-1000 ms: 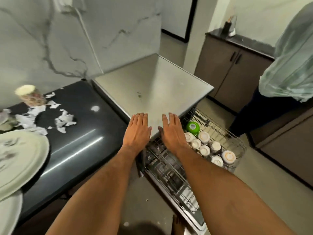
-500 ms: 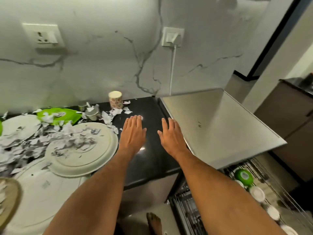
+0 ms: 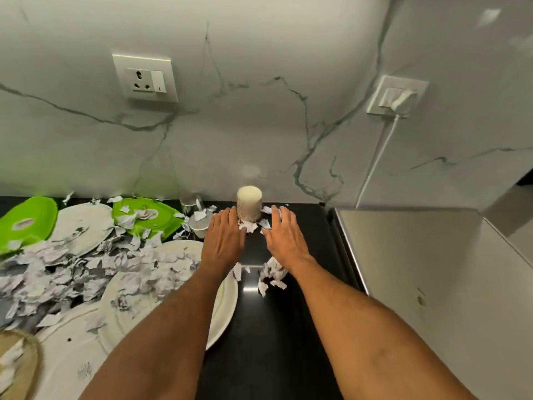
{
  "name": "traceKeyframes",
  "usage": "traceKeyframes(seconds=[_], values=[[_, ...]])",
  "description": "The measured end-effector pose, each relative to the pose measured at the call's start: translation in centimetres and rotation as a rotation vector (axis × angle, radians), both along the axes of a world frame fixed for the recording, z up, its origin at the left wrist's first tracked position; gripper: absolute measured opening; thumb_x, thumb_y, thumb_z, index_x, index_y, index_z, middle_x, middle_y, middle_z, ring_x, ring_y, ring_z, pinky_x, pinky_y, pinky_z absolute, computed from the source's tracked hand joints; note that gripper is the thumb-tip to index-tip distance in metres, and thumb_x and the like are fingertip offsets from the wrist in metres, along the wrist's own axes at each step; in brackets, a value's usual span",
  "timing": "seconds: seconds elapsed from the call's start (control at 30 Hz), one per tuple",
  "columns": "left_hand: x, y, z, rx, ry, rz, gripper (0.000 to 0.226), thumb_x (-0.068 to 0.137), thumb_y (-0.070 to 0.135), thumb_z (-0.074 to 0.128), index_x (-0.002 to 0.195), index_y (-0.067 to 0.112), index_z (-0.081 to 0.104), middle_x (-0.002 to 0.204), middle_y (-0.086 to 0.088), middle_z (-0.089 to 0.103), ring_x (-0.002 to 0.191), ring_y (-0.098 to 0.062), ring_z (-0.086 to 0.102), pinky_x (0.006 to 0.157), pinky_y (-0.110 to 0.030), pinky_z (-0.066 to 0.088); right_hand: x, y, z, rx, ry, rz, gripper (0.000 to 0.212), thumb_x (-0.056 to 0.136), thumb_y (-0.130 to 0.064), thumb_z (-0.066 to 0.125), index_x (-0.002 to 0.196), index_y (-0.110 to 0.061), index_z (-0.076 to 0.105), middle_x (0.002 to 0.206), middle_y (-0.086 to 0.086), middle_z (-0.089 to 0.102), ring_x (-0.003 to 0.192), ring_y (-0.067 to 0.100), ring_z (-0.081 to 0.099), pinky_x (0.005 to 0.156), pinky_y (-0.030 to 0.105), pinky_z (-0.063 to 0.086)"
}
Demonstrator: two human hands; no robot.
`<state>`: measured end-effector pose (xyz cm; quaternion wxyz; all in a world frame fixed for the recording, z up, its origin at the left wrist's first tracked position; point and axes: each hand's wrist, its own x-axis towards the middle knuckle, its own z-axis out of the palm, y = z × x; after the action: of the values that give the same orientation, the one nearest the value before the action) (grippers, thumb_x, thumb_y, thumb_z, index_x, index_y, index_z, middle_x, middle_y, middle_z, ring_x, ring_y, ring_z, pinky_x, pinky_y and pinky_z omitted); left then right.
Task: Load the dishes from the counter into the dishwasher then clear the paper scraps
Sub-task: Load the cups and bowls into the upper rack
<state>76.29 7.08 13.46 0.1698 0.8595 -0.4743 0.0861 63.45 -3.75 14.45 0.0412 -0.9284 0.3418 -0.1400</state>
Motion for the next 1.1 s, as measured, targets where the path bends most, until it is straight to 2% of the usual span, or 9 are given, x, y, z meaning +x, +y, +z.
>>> traceKeyframes(seconds=[0.2,0.43,0.63,0.83,1.1], values=[[4.9,-4.9,-1.8,0.005,0.076,0.009,0.049,0.099,0.032,0.052,0.137,0.003,0.046,0.13,-0.016,0.058,0.119,-0.03,0.054,0.109,-0.042,0.04,6.2,-5.8,-0.8,0.217,-0.079,0.04,0.083,0.093,-0.027,0.071,0.156,-0.002,0.023,0.148,0.015,0.037,0.137,0.028,0.038,0.116,0.037,0.037],[7.0,-8.3,-3.4,-0.006,0.206,-0.001,0.056,0.103,0.041,0.046,0.141,0.0,0.042,0.128,-0.018,0.058,0.117,-0.031,0.054,0.105,-0.046,0.043,10.0,-9.1,-3.0,0.332,-0.042,0.136,0.092,0.087,-0.021,0.075,0.158,-0.005,0.017,0.15,0.016,0.031,0.14,0.03,0.033,0.117,0.041,0.037],[7.3,-9.4,-3.8,-0.025,0.331,-0.008,0.062,0.104,0.045,0.043,0.148,0.001,0.035,0.137,-0.016,0.055,0.122,-0.028,0.053,0.107,-0.042,0.042,11.4,-9.1,-4.1,0.428,-0.118,0.133,0.093,0.081,-0.006,0.074,0.156,-0.011,0.02,0.146,0.014,0.03,0.132,0.034,0.045,0.108,0.043,0.046],[6.4,-8.6,-3.0,-0.073,0.304,-0.058,0.059,0.102,0.045,0.048,0.145,0.006,0.038,0.136,-0.012,0.054,0.122,-0.025,0.053,0.107,-0.042,0.044,9.9,-8.2,-3.3,0.408,-0.183,0.101,0.092,0.079,-0.001,0.074,0.155,-0.011,0.023,0.146,0.013,0.031,0.133,0.031,0.044,0.109,0.038,0.046],[1.9,-6.6,0.5,-0.186,0.239,-0.179,0.06,0.101,0.045,0.052,0.146,0.007,0.038,0.137,-0.011,0.053,0.125,-0.022,0.051,0.109,-0.038,0.042,4.4,-4.7,0.2,0.291,-0.319,-0.005,0.09,0.079,-0.001,0.074,0.154,-0.012,0.025,0.144,0.011,0.035,0.13,0.029,0.047,0.106,0.038,0.048]])
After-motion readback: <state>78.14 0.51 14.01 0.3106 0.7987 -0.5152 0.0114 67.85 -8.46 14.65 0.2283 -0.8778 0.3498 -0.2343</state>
